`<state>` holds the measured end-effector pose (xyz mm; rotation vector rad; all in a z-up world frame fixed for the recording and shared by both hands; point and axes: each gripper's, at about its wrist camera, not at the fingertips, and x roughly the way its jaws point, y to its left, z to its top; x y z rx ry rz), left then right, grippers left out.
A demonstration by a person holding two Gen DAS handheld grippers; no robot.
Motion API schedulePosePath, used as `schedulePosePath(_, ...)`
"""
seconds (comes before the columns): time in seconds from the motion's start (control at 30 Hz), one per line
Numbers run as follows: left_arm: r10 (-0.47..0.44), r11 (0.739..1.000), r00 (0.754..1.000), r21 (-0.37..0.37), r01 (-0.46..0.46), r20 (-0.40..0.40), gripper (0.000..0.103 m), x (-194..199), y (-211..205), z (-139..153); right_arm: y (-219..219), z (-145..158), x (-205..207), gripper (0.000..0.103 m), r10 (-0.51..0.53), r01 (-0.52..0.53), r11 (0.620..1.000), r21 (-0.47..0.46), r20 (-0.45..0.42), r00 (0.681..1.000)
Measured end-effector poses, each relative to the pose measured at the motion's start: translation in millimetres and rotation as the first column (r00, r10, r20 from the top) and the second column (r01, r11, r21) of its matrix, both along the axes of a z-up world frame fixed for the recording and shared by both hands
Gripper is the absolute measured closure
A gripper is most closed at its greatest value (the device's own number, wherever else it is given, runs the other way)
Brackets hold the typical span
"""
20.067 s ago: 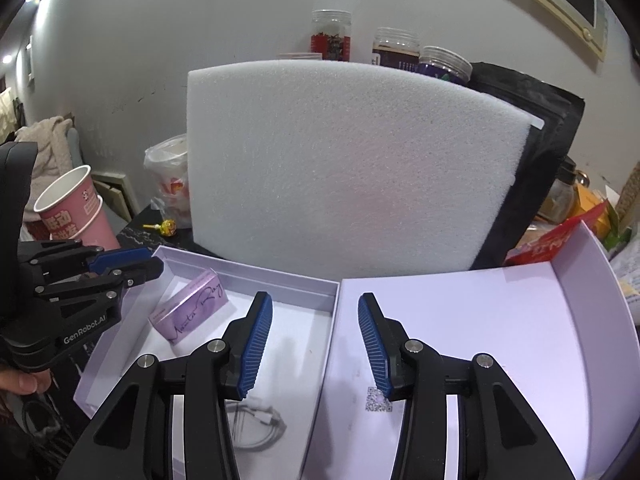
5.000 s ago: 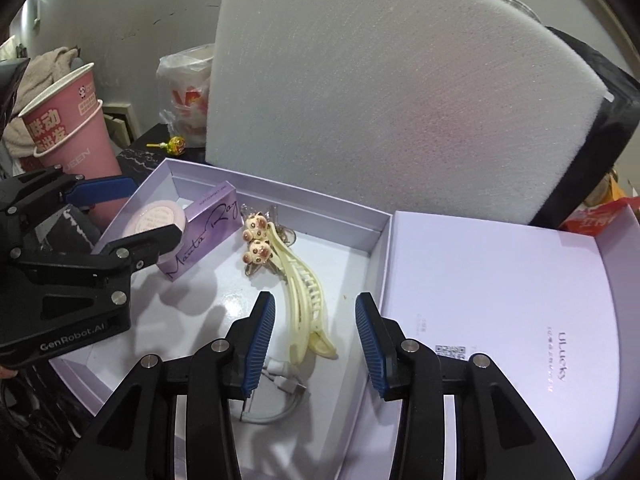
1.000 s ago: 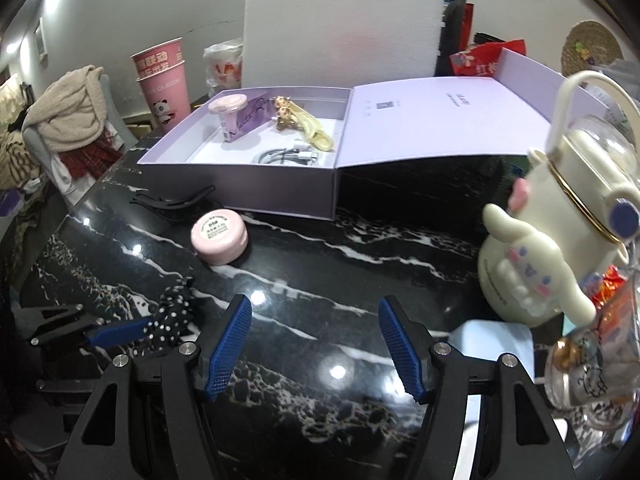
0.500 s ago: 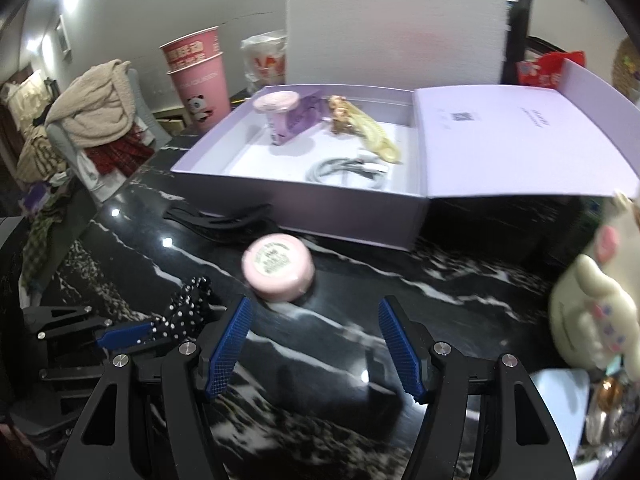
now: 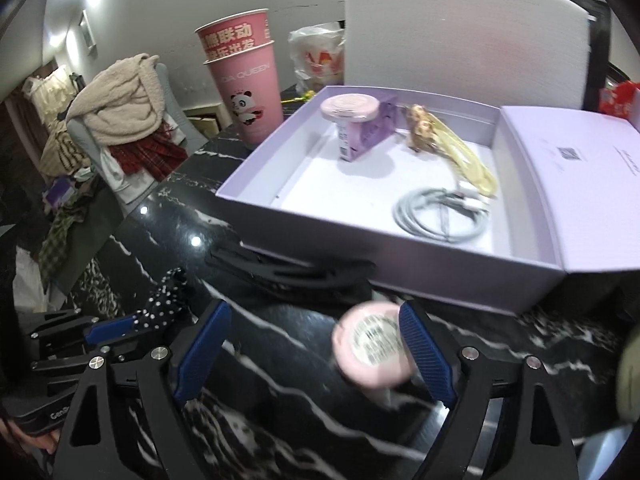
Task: Organize rigid objects
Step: 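Lift the scrunchie with the left tool while the right tool moves toward the black hair clip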
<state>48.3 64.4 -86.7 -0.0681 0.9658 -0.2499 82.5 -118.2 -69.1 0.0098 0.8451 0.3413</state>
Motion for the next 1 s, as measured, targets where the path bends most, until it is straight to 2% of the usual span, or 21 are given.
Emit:
schedulePosePath(0.13, 0.010, 1.000, 1.000, -0.006, -0.010, 0.005, 0.085, 2.8, 8.4, 0.2, 11.4, -3.4, 8.1, 0.008, 0.013, -0.012, 1.000, -0.026, 0.014, 1.000)
schedulePosePath(0.53, 0.019, 1.000, 1.000, -0.017, -0.019, 0.016, 0.085, 11.7, 15.4, -0.2, 38.8, -19.5, 15.8, 0.009, 0.007, 0.000, 0.990, -0.141, 0.045, 0.999)
schedulePosePath(0.63, 0.019, 1.000, 1.000, -0.017, -0.019, 0.016, 0.085, 11.5, 15.8, -0.1, 40.5, -21.4, 15.4, 0.029, 0.001, 0.007, 0.987, -0.161, 0.049, 0.999)
schedulePosePath(0.7, 0.019, 1.000, 1.000, -0.017, -0.019, 0.015, 0.085, 11.6, 15.8, 0.0, 39.0, -20.1, 13.6, 0.037, -0.005, 0.014, 0.987, -0.158, 0.058, 0.998)
schedulePosePath(0.73, 0.021, 1.000, 1.000, -0.018, -0.020, 0.015, 0.085, 11.6, 15.9, -0.1, 37.7, -19.4, 12.4, 0.047, -0.005, 0.015, 0.988, -0.151, 0.062, 0.998)
schedulePosePath(0.77, 0.021, 1.000, 1.000, -0.020, -0.021, 0.015, 0.085, 12.0, 16.1, -0.2, 36.3, -19.0, 11.9, 0.065, -0.010, 0.020, 0.989, -0.148, 0.065, 0.998)
schedulePosePath(0.9, 0.024, 0.999, 1.000, -0.023, -0.024, 0.014, 0.085, 10.4, 16.2, 0.5, 28.6, -19.9, 11.6, 0.071, -0.021, 0.025, 0.995, -0.097, 0.042, 0.999)
schedulePosePath(1.0, 0.026, 0.999, 1.000, -0.022, -0.026, 0.013, 0.085, 10.1, 16.8, 0.8, 26.2, -18.3, 7.9, 0.080, -0.018, 0.022, 0.997, -0.073, 0.046, 0.999)
